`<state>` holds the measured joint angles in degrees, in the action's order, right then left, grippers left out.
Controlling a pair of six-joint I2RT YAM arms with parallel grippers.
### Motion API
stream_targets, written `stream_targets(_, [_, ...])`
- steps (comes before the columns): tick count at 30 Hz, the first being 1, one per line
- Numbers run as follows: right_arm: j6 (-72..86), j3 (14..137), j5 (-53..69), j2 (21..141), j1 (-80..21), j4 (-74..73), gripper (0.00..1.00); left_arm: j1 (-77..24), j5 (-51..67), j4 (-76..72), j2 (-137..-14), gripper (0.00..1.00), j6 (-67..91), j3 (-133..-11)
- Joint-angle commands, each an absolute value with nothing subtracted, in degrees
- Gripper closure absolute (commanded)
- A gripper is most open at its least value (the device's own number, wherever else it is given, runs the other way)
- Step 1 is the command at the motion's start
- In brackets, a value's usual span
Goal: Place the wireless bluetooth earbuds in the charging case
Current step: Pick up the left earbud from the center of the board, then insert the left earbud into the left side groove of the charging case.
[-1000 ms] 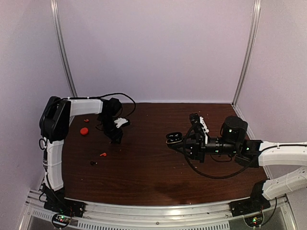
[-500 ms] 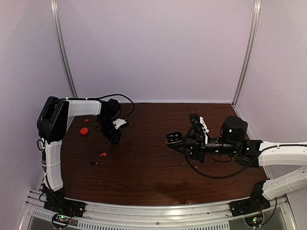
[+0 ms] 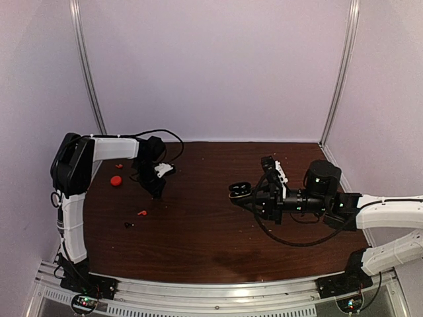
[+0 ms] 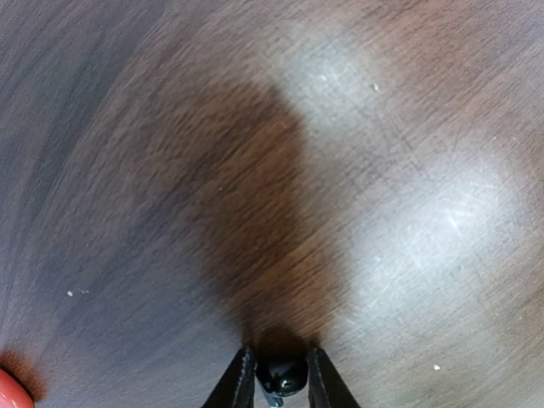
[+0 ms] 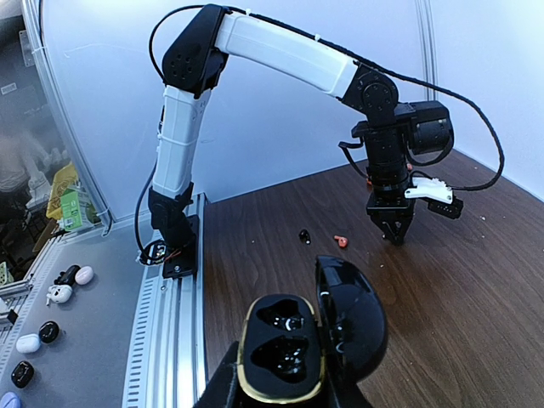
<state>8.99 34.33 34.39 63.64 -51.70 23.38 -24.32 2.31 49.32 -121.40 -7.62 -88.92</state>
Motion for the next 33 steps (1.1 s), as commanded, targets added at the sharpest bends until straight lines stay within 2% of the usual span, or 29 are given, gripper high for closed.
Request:
stream_targets(1, [8.8,34.8,34.2,63.6,-51.4,24.4,1.0,-23.9,2.7,52.2,-123.5,0.78,-6.9,-88.3])
stream_targets(9, [9.4,34.9,33.4,64.1,-51.4,25.5,1.0,-24.0,8.9,46.3,-117.5,0.86,-5.3,-85.9])
stream_targets(20, [12.0,33.0,30.7,63.2,-49.8,31.5,1.0,-26.7,17.3,23.5,-99.2,0.89,-1.3,-74.6])
stream_targets(33, [7.3,30.0,33.4,64.8,-49.1,48.0,1.0,-41.5,18.1,-9.0,-76.0,0.89,4.3,-60.3])
